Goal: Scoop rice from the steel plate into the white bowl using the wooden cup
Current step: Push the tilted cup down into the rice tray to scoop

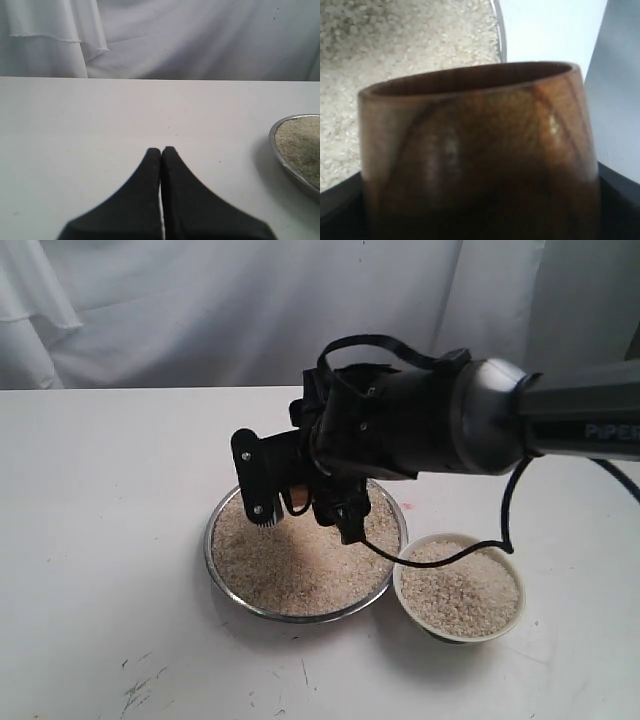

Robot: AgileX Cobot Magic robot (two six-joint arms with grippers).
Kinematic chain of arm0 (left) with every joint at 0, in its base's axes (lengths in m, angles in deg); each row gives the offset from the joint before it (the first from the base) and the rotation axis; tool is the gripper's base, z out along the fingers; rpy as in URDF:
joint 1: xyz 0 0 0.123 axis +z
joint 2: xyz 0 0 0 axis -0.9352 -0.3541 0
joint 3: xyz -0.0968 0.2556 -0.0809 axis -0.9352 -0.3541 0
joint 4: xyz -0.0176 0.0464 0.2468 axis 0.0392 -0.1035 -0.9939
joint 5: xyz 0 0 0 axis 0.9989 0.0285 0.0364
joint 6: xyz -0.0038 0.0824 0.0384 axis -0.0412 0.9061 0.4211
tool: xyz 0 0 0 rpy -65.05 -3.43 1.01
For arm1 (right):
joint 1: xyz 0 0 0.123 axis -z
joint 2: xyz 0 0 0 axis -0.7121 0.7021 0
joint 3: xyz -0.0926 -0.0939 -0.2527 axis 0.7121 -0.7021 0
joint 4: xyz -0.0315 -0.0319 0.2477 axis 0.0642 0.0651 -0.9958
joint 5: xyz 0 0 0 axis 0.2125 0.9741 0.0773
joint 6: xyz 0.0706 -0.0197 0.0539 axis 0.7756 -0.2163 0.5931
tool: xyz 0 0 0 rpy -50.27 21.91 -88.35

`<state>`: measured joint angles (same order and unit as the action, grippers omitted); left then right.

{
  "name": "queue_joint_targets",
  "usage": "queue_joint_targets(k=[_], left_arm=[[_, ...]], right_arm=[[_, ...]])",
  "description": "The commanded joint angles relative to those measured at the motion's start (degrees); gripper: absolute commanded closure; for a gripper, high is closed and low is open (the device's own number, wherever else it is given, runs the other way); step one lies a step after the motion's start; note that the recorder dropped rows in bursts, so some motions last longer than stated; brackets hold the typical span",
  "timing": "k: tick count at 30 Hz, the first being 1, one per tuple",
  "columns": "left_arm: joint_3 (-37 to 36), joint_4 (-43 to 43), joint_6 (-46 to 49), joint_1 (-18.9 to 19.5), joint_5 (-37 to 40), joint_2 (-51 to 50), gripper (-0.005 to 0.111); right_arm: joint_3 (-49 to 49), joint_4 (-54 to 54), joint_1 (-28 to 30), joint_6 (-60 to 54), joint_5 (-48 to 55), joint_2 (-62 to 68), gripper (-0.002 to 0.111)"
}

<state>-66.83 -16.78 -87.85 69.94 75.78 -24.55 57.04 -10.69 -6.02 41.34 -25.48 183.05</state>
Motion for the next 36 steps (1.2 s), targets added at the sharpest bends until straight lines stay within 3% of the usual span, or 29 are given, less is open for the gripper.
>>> queue_joint_targets(k=[1, 13, 36], left_arm=[[-0.26, 0.04, -0.18, -0.09, -0.36, 0.29, 0.107], [-0.26, 0.04, -0.18, -0.09, -0.36, 0.29, 0.107], [-0.26, 0.04, -0.18, -0.09, -0.36, 0.29, 0.107]], right_arm=[[0.77, 3.06, -0.51, 0.42, 2.64, 0.78, 0.108], [0.77, 5.02, -2.96, 0.42, 11.83, 0.92, 0.108], [0.77, 6.57, -7.54, 0.42, 18.8, 3.76, 0.108]])
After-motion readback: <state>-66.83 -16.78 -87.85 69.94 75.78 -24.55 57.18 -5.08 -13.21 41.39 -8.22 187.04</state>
